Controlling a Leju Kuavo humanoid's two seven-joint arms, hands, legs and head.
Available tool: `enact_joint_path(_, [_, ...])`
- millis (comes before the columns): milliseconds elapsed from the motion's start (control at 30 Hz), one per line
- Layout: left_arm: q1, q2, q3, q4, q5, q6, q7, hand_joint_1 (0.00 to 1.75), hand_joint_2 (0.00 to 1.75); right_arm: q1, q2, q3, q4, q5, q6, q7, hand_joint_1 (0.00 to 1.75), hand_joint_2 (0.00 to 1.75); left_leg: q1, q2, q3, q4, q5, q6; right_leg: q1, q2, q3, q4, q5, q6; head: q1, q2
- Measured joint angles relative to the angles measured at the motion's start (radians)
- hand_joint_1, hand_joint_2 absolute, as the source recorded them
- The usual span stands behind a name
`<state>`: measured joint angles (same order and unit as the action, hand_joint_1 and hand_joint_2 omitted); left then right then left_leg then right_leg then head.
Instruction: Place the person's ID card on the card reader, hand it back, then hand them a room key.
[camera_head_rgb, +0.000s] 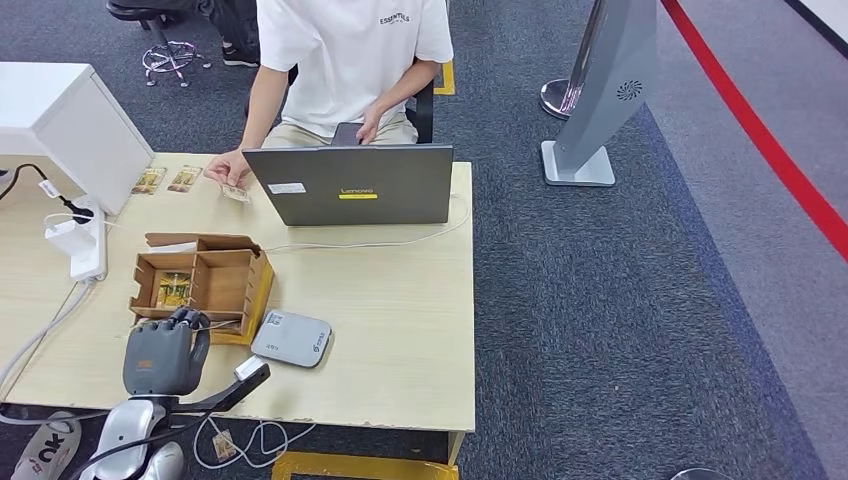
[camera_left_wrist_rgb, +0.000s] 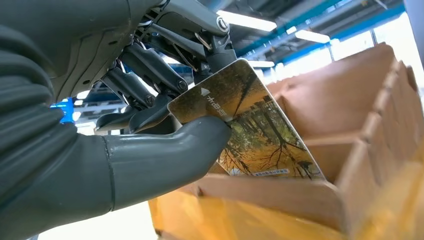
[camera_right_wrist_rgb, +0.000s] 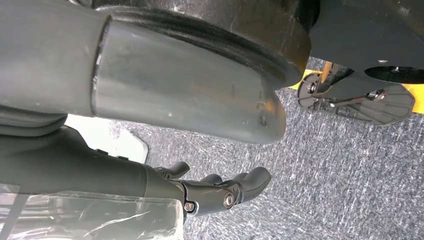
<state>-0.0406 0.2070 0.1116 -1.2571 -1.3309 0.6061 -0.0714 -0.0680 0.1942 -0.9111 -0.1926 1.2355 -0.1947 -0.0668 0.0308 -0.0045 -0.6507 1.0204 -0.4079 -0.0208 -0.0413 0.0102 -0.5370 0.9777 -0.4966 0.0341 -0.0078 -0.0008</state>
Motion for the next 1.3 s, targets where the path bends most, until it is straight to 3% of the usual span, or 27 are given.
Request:
enact_joint_path(133, [0.019, -0.014, 0.001, -0.027, -0.018, 0.037, -0.015, 1.75, 1.75, 0.0, 0.0, 0.003, 0.0, -0.003, -0.005, 0.001, 0.0, 0.0, 0.0, 0.0, 0.0, 0.0, 0.0, 0.0, 0.0, 0.0, 0.0, 0.0, 0.0, 0.0, 0.0, 0.0])
enact_joint_path(300, [0.078, -0.042, -0.017, -0.197, -0.039, 0.008, -0.017, 1.75, 1.75, 0.001, 0.001, 0.001, 0.0, -0.026, -0.041, 0.001, 0.0, 0.0, 0.0, 0.0, 0.0, 0.0, 0.0, 0.0, 0.0, 0.0, -0.001, 0.0, 0.0, 0.0, 0.0, 0.0])
enact_joint_path(533, [0.12, -0.05, -0.186, -0.534, -0.041, -0.022, -0.024, 1.75, 1.75, 0.003, 0.003, -0.016, 0.0, -0.051, -0.058, -0.002, 0.0, 0.0, 0.0, 0.0, 0.0, 0.0, 0.0, 0.0, 0.0, 0.0, 0.0, 0.0, 0.0, 0.0, 0.0, 0.0])
enact_joint_path(833, [0.095, -0.014, -0.316, -0.722, 0.031, 0.004, -0.041, 1.75, 1.75, 0.004, 0.003, -0.035, 0.0, -0.066, -0.057, -0.019, 0.0, 0.0, 0.0, 0.0, 0.001, 0.0, 0.0, 0.0, 0.0, 0.0, 0.0, 0.0, 0.0, 0.0, -0.001, 0.0])
enact_joint_path(933, [0.02, -0.001, -0.357, -0.763, 0.016, -0.002, -0.028, 1.75, 1.75, 0.003, 0.003, -0.038, 0.0, -0.05, -0.051, -0.019, 0.0, 0.0, 0.0, -0.001, 0.001, 0.0, 0.0, 0.0, 0.0, -0.002, -0.001, 0.0, 0.0, 0.0, 0.0, 0.0])
enact_joint_path(1067, [-0.204, -0.009, -0.363, -0.68, -0.134, -0.031, 0.035, 1.75, 1.75, -0.006, 0.003, -0.017, 0.0, 0.023, -0.017, -0.01, 0.0, 0.0, 0.0, -0.005, 0.001, 0.0, 0.003, 0.0, 0.0, -0.005, -0.001, 0.0, 0.002, 0.001, 0.0, 0.0])
enact_joint_path(1167, [-0.403, -0.005, -0.368, -0.466, -0.212, -0.031, 0.106, 1.75, 1.75, -0.022, 0.003, 0.008, 0.0, 0.061, 0.014, 0.006, 0.0, 0.0, 0.0, -0.005, 0.001, 0.0, 0.007, -0.001, 0.0, -0.004, -0.002, 0.0, 0.006, 0.0, 0.0, 0.0])
enact_joint_path(1300, [-0.649, 0.009, -0.389, -0.076, -0.233, -0.003, 0.209, 1.75, 1.75, -0.044, 0.002, 0.031, -0.001, 0.069, 0.035, 0.021, 0.0, 0.0, 0.001, -0.001, 0.001, 0.0, 0.011, -0.001, 0.0, 0.0, -0.004, 0.001, 0.011, 0.0, 0.0, 0.0])
